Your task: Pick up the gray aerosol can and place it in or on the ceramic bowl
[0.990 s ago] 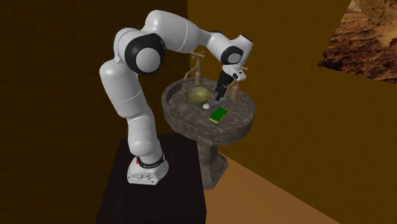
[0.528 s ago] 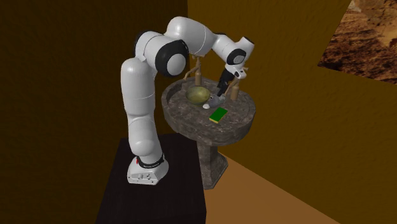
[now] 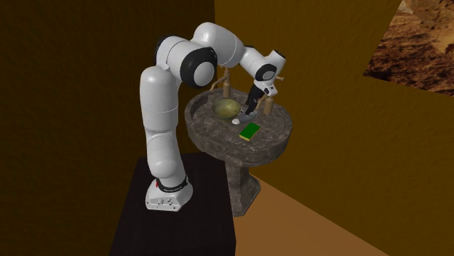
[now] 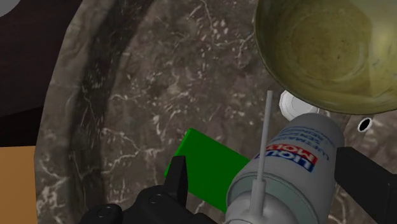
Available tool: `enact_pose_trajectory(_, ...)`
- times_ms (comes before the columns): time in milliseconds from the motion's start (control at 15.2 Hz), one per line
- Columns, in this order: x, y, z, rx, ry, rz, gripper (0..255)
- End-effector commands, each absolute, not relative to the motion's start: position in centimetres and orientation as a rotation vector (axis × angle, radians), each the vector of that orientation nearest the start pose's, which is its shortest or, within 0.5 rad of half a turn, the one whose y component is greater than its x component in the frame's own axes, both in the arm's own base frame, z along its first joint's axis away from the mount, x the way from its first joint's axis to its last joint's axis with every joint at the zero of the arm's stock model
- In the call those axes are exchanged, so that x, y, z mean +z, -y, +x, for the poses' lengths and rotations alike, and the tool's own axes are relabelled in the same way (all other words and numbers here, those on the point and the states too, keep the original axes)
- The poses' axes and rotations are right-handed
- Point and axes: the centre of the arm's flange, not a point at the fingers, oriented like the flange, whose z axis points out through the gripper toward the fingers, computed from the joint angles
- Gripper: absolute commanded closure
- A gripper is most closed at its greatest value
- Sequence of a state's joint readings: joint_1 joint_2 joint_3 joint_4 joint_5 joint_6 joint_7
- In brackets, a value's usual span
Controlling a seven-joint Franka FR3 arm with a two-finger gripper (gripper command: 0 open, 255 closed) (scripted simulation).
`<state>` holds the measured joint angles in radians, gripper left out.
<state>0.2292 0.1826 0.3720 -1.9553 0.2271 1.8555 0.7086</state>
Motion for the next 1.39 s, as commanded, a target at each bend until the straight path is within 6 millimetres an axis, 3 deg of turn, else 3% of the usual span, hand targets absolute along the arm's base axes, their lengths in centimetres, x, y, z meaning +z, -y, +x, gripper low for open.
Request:
enact_pose_trajectory(0,37.3,-32.7,45.7,0.587,-0.300,-3.018,0)
enact_pose_trajectory(330,37.3,-32.7,45.7,0.587,-0.300,-3.018,0)
enact_pose_trajectory(396,37.3,-32.7,45.7,0.587,-0.300,-3.018,255)
enact_pose_trajectory(990,37.3,-32.7,45.7,0.587,-0.300,-3.018,255)
enact_pose_trajectory(1320,40.0,-32.7,45.7,0.587,-0.300,-3.018,255)
